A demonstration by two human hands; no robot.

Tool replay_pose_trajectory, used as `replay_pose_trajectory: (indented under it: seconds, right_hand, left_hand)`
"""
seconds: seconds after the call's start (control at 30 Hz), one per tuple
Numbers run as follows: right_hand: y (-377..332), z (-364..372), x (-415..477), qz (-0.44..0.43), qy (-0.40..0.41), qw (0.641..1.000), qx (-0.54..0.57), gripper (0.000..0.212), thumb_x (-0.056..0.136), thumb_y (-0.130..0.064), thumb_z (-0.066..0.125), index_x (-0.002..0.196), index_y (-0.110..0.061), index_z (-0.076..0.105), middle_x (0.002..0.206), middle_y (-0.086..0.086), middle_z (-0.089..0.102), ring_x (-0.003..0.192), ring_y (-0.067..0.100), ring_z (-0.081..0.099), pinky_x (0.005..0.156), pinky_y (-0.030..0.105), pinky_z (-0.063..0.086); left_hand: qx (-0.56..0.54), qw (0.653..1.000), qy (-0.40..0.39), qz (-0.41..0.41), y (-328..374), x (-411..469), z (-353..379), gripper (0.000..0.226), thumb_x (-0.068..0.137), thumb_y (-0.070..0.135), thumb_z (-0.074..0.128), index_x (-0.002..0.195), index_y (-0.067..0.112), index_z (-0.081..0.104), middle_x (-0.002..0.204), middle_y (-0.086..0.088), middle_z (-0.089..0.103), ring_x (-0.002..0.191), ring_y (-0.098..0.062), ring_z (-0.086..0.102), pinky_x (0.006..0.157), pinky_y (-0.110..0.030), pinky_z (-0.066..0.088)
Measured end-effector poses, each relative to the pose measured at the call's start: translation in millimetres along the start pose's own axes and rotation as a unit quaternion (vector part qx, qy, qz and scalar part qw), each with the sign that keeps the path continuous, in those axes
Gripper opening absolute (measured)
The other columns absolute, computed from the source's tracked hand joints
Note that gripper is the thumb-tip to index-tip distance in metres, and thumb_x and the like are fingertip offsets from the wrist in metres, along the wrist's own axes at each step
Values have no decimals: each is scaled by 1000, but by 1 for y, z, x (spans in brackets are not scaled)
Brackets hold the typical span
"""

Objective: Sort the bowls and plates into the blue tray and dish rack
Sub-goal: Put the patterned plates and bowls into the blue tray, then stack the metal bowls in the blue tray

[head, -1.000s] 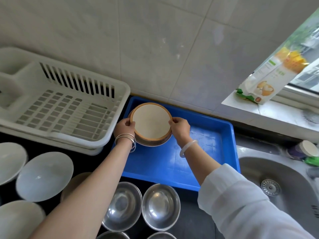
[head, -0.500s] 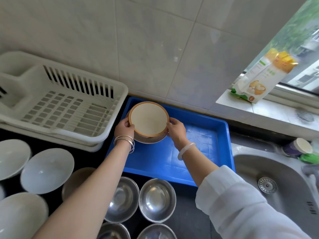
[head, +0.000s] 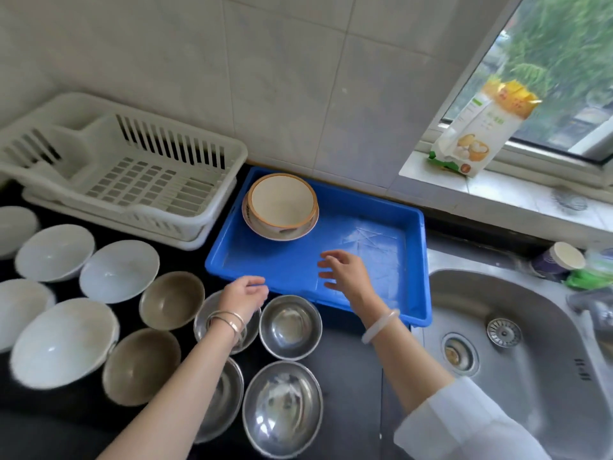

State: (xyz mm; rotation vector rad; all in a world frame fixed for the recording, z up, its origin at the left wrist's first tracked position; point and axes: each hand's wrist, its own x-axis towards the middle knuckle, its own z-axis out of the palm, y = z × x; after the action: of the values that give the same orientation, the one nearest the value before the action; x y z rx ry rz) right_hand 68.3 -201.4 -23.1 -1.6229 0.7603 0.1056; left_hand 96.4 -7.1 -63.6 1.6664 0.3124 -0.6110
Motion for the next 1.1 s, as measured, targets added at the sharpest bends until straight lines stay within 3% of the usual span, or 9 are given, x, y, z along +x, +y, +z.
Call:
replay_pose_trajectory:
  seconds: [0.1,0.17,0.27,0.37,0.5,0.57,0.67,0.8,1.1]
  right_hand:
    - [35,-3,-29,28,0,999,-31,20,93,-15,47,82,-22,62,78,2,66,62,14,61,57,24,50]
    - [59,-4,-45,40,15,996,-75,17,91,-16,50,82,-21,64,74,1,66,56,11,60,59,27,52]
    - [87,-5,-59,39,32,986,-161,12,87,-20,53,92,-21,64,75,-6,66,59,10,61,63,30,57]
    - [95,0,-64,73,-8,989,-131,19,88,-22,57,106,-20,62,83,-5,65,63,9,63,46,17,50]
    - [95,7,-62,93,-23,992,-83,17,92,-15,56,107,-15,63,90,5,68,68,12,68,49,16,53]
    - [96,9,-62,86,-17,993,-80,14,91,-8,54,93,-10,67,86,7,68,70,14,69,56,19,57]
    - [96,6,-63,79,8,993,-92,21,88,0,51,75,-6,67,75,5,65,67,15,68,55,19,57]
    - [93,-5,-66,77,44,988,-126,18,83,-2,51,81,7,67,67,3,64,52,9,67,63,26,61]
    - [83,-42,-86,58,76,989,-110,18,81,-7,58,71,-16,70,74,-1,69,51,8,67,67,29,61]
  left_hand:
    - [25,999,0,-25,-30,-27,-6,22,81,3,63,103,0,63,77,-9,64,68,-20,55,76,-34,49]
    - [70,997,-1,-34,-44,-43,-9,18,81,5,63,99,2,64,77,-10,64,74,-24,57,85,-40,51]
    - [123,992,-21,-26,-56,-63,-10,20,81,0,63,101,-1,63,96,-21,67,87,-24,59,90,-41,49]
    - [172,984,-35,-16,-61,-76,-6,25,79,-2,64,104,0,64,105,-19,68,95,-23,63,87,-32,49]
    - [227,973,-39,-4,-65,-83,-2,32,79,-10,57,109,0,63,111,-17,67,108,-24,62,91,-24,44]
    - [250,968,-33,-5,-66,-83,2,36,79,-15,50,108,1,64,110,-15,67,107,-24,61,90,-25,44]
    - [279,960,-18,-3,-66,-84,6,33,79,-11,49,98,8,68,99,-9,71,91,-18,62,81,-24,46]
    - [307,952,-7,4,-68,-83,6,29,79,-6,51,92,11,70,92,-7,73,85,-18,62,77,-25,47]
    - [228,973,-24,-2,-67,-78,14,22,78,-3,63,98,3,69,98,-16,71,96,-28,65,92,-37,50]
